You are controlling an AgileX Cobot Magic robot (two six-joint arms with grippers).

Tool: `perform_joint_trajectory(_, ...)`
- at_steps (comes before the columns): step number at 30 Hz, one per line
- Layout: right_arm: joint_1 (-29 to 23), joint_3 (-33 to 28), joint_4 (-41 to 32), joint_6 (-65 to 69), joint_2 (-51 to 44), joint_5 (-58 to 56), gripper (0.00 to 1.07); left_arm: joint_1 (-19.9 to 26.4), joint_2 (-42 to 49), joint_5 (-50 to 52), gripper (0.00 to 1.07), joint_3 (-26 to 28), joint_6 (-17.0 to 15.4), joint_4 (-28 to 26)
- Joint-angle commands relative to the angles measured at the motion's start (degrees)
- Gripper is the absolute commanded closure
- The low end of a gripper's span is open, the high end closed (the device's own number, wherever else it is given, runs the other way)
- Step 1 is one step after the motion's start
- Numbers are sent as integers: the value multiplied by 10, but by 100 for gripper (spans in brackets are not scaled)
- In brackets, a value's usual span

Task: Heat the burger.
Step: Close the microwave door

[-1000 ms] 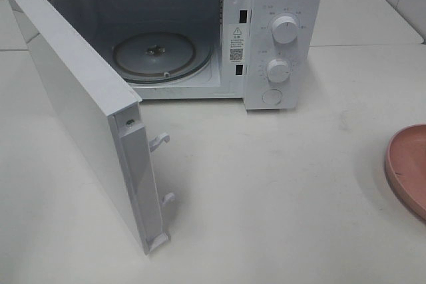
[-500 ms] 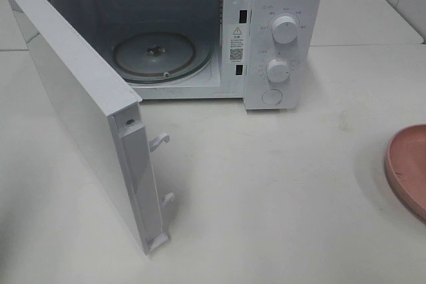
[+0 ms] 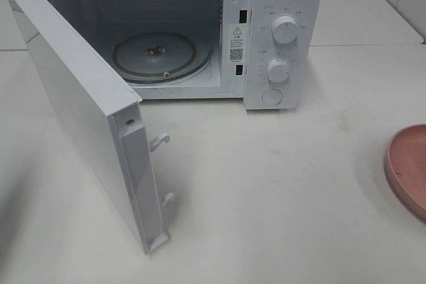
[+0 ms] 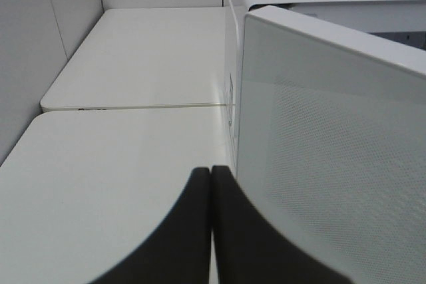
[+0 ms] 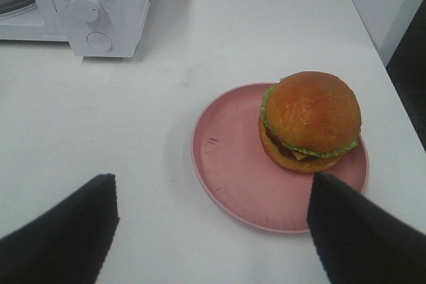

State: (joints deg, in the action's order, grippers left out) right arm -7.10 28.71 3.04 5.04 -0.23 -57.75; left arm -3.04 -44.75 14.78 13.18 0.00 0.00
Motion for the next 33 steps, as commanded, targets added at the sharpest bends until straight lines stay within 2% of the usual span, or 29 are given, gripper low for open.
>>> perform_joint_trajectory(1,2,-2,-1,-8,-18,8,31,1,-36,62,107,-3,-5,4)
perform_joint_trajectory(3,2,-2,-1,-8,-18,8,31,-4,-93,125,107,-3,-7,27)
perform_joint_trajectory(7,2,-2,-1,-8,-18,8,31,-15,-142,178,107,-3,-9,57)
perform_joint_trajectory(8,2,-2,-1,-8,-18,8,31,-26,-178,210,107,-3,-9,69)
perform_joint_trajectory(9,2,-2,-1,-8,-18,8,31,-40,-211,233,107,-3,-9,70)
perform_joint_trajectory(12,2,-2,-1,-8,-18,8,31,-46,-223,245,107,-3,-9,70)
perform_joint_trajectory(15,2,-2,-1,-8,-18,8,31,-85,-291,296,107,2,-9,70)
perform_joint_trajectory(24,2,-2,-1,-8,-18,8,31,-132,-365,321,107,40,-9,70)
perform_joint_trajectory(26,2,-2,-1,-8,-18,8,31,-154,-401,328,107,69,-8,70)
perform_joint_trajectory(33,2,-2,-1,-7,-18,8,31,-182,-446,328,107,119,-8,65)
